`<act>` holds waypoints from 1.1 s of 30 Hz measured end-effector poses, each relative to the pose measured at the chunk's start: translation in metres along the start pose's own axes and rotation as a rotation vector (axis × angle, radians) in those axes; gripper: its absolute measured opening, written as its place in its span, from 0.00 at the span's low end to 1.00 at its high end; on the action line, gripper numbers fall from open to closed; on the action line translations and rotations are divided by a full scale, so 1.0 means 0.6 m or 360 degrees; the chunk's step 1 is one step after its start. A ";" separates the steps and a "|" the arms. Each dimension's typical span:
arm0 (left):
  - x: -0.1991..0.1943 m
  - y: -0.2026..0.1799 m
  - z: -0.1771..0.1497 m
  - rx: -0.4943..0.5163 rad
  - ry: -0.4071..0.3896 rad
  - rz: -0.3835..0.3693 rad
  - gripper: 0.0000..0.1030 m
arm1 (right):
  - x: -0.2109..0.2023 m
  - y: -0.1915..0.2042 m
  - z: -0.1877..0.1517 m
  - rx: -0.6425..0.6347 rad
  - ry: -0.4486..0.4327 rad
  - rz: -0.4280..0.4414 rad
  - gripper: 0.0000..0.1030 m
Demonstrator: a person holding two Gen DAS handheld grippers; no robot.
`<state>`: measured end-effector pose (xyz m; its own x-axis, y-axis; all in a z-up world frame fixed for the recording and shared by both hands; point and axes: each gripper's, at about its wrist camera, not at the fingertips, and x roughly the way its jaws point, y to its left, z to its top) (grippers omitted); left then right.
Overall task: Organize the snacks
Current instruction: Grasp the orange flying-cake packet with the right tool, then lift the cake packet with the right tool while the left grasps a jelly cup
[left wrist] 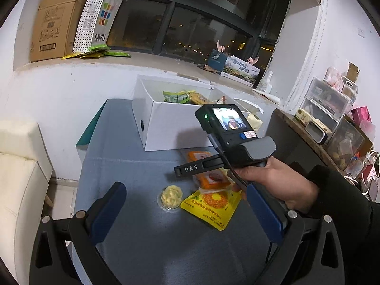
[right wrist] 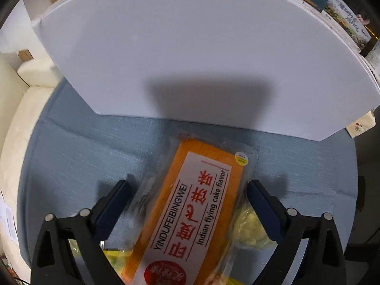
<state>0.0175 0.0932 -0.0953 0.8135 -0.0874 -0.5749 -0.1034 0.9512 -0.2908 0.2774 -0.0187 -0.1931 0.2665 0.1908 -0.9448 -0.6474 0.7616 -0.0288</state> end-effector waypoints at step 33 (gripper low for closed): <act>0.198 -0.005 -0.028 0.0328 0.0350 0.0239 0.93 | -0.281 -0.191 -0.238 0.0205 -0.0720 0.0344 0.59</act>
<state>0.1050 0.0753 -0.1755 0.6524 0.0180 -0.7576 -0.0764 0.9962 -0.0421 0.2046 -0.2269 -0.0770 0.4369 0.5794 -0.6881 -0.6363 0.7398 0.2189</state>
